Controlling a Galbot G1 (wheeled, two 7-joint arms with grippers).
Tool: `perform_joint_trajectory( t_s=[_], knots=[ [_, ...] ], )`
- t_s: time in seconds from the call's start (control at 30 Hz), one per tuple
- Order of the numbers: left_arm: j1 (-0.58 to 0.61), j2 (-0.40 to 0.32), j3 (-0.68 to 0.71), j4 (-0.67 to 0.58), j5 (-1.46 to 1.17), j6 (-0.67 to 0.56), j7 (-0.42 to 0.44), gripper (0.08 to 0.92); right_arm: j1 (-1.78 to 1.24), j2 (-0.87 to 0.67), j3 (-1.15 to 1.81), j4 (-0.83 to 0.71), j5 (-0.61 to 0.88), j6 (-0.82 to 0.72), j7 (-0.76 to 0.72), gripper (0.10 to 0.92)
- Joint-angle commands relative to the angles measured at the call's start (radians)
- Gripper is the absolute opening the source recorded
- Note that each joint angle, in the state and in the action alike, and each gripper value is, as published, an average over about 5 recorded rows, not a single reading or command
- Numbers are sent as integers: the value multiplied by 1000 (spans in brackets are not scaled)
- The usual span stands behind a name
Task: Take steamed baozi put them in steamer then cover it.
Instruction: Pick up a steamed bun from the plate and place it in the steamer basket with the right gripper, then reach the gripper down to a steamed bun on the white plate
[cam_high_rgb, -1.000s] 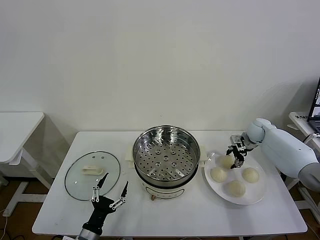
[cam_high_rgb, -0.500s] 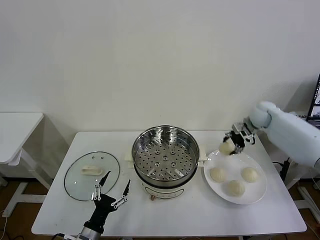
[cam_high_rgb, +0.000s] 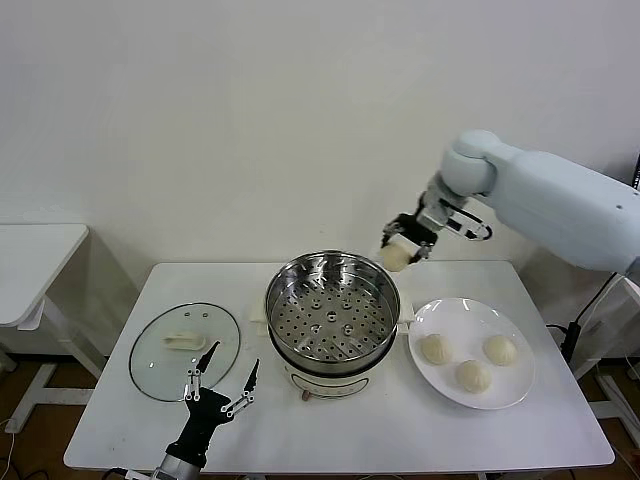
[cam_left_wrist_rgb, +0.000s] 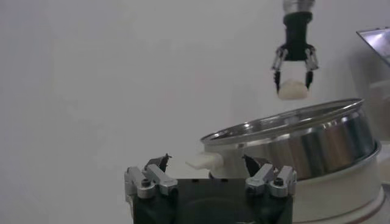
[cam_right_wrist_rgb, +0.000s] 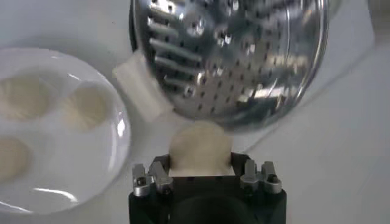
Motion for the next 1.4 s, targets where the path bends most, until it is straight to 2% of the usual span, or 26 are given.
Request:
perform_joint_trajectory(
  t_s=[0.03, 0.43, 0.67, 0.93, 1.0, 1.2, 1.4],
  knots=[
    [2, 0, -5, -1, -2, -4, -1, 823, -15, 176, -26, -25, -116, 103, 1, 679],
    [-1, 3, -17, 6, -5, -10, -5, 823, -171, 308, 13, -219, -234, 109, 19, 670],
    [-3, 3, -20, 14, -6, -15, -7, 823, -203, 342, 30, -273, -278, 116, 30, 680],
    [-3, 2, -24, 15, -6, -17, -8, 823, -218, 348, 30, -283, -291, 112, 52, 808],
    [-3, 1, -25, 14, -7, -17, -8, 823, -215, 344, 31, -278, -284, 110, 52, 818],
    [-4, 1, -25, 12, -7, -15, -11, 823, -154, 263, 49, -165, -159, 43, -25, 823],
    [-7, 0, -18, 7, -7, -9, -10, 823, 20, 63, 23, -7, 137, -196, -153, 823]
  ],
)
